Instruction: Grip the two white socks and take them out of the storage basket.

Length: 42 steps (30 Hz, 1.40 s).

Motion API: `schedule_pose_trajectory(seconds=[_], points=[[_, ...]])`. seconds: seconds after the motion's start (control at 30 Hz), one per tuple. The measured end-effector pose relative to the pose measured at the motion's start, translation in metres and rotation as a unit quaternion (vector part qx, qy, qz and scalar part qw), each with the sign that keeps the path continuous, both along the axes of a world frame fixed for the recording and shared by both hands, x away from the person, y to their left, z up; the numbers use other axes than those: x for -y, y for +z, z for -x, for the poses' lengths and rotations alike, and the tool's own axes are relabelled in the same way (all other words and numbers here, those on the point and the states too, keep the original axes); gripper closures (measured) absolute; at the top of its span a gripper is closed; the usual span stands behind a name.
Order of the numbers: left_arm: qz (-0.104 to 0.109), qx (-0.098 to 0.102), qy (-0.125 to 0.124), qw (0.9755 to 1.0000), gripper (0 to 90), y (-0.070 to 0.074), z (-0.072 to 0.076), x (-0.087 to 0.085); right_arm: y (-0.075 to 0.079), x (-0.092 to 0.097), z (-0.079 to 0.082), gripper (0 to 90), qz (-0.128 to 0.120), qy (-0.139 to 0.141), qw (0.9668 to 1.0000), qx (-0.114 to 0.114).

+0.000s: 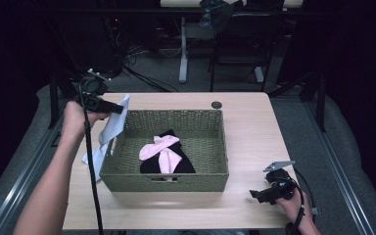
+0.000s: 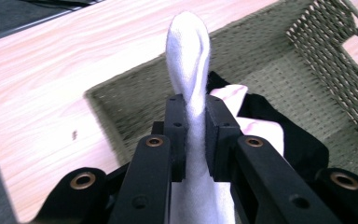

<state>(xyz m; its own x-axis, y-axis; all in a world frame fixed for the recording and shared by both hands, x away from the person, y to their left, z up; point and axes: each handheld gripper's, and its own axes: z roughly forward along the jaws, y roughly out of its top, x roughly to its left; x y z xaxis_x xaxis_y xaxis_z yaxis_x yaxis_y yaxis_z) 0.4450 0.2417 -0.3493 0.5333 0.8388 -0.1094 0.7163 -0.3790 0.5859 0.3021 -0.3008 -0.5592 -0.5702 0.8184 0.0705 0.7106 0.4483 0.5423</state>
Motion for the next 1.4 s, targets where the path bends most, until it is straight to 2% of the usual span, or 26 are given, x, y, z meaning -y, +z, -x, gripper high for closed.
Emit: schedule_pose_trajectory(seconds=[0.3, 0.53, 0.67, 0.87, 0.93, 1.13, 1.2, 1.23, 1.3, 1.37, 1.4], points=[[-0.001, -0.004, 0.041, 0.9992, 81.2, 0.0, 0.008, -0.039, 0.0, 0.0, 0.0, 3.1, -0.002, 0.0, 1.0, 0.001], [0.002, -0.009, 0.073, 0.9973, 81.3, -0.011, 0.015, -0.069, 0.0, -0.001, 0.0, 3.2, -0.001, -0.002, 1.0, 0.0], [0.006, -0.02, 0.097, 0.9951, 81.2, -0.023, 0.018, -0.088, 0.0, -0.001, 0.0, 3.1, 0.004, -0.001, 1.0, -0.001], [0.004, -0.027, 0.123, 0.992, 81.2, -0.043, 0.022, -0.105, 0.0, -0.001, 0.0, 3.1, 0.005, -0.001, 1.0, -0.001], [-0.003, -0.034, 0.127, 0.9913, 81.2, -0.051, 0.022, -0.109, 0.0, -0.001, 0.0, 3.1, 0.003, -0.003, 1.0, -0.001], [-0.004, -0.047, 0.139, 0.9892, 81.2, -0.077, 0.023, -0.114, -0.001, -0.001, 0.001, 3.2, 0.01, -0.009, 0.9999, 0.006], [-0.009, -0.05, 0.14, 0.9888, 81.2, -0.086, 0.023, -0.115, 0.0, -0.001, 0.0, 3.2, 0.004, -0.002, 1.0, -0.001], [-0.012, -0.053, 0.142, 0.9884, 81.2, -0.09, 0.023, -0.115, -0.003, -0.002, 0.001, 3.2, -0.013, -0.015, 0.9997, 0.011], [-0.01, -0.06, 0.142, 0.988, 81.2, -0.099, 0.022, -0.115, 0.0, -0.001, 0.0, 3.1, 0.004, -0.003, 1.0, 0.0], [-0.01, -0.062, 0.144, 0.9875, 81.2, -0.108, 0.021, -0.114, 0.0, -0.001, 0.0, 3.1, 0.005, -0.004, 1.0, 0.001], [-0.009, -0.063, 0.146, 0.9873, 81.2, -0.114, 0.021, -0.114, -0.001, -0.002, 0.0, 3.2, -0.002, -0.01, 0.9999, 0.005]])
